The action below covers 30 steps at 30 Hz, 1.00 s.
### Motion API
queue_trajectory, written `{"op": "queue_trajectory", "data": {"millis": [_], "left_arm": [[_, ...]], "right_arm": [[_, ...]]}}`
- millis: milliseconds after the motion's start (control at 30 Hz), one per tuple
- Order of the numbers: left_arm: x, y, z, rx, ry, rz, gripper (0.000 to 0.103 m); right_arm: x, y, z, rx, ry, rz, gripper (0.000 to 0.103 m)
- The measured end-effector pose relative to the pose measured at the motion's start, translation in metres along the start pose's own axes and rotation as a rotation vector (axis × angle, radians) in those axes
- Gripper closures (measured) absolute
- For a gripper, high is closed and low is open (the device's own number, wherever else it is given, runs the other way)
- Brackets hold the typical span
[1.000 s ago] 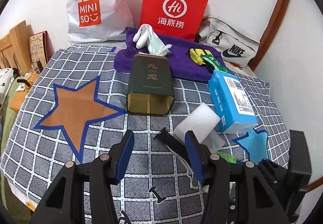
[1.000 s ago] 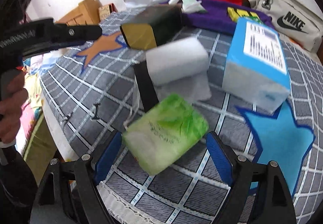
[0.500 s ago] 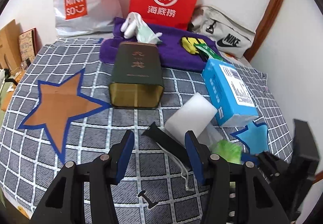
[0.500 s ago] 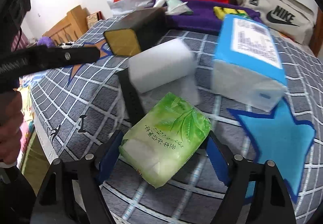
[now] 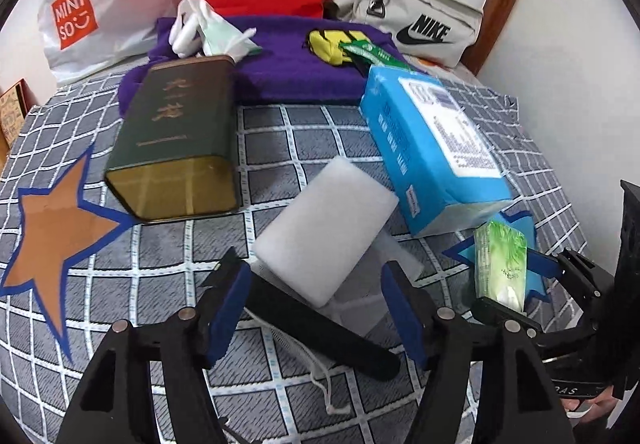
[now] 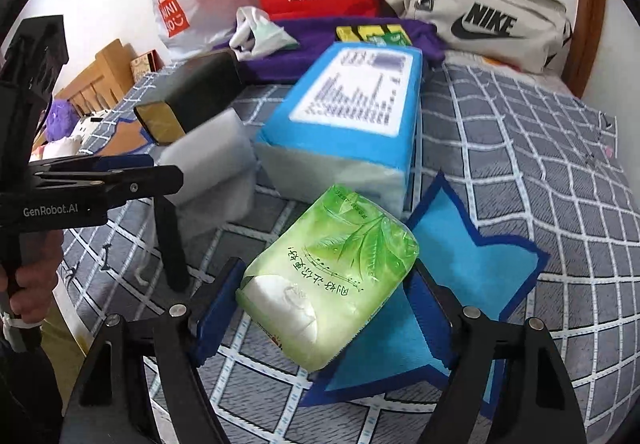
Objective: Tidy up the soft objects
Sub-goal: 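Grasp the green-leaf tissue pack with the right tool while the left tool grasps the white sponge, then carry the tissue pack with the right tool while the left tool carries the sponge to the towel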
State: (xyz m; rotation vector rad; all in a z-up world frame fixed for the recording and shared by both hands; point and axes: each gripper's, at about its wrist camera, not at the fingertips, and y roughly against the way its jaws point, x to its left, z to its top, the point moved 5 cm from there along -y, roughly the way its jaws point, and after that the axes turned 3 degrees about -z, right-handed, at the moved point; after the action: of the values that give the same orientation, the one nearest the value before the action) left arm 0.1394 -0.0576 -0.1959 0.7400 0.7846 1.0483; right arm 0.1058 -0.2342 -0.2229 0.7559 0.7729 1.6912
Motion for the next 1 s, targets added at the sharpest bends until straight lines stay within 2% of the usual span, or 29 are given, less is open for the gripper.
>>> {"op": "queue_trajectory", "data": {"millis": [300,367,467,1000], "left_arm": [[0.001,-0.018,0.006,-0.012,-0.011,0.012,0.039],[0.001,-0.018,0.008,-0.02,-0.002,-0.026,0.049],[0.001,-0.015,0.01,-0.04,0.016,-0.066,0.049],[0.014,0.018,0.002,-0.088,0.071,-0.052,0.049]], "right_arm": [[-0.002,-0.012,0.0,-0.003,-0.001,0.027,0.022],[0.0,-0.013,0.0,-0.006,0.007,0.02,0.022],[0.001,-0.015,0.002,-0.006,0.018,0.013,0.022],[0.011,0.006,0.004,-0.02,0.038,0.054,0.024]]}}
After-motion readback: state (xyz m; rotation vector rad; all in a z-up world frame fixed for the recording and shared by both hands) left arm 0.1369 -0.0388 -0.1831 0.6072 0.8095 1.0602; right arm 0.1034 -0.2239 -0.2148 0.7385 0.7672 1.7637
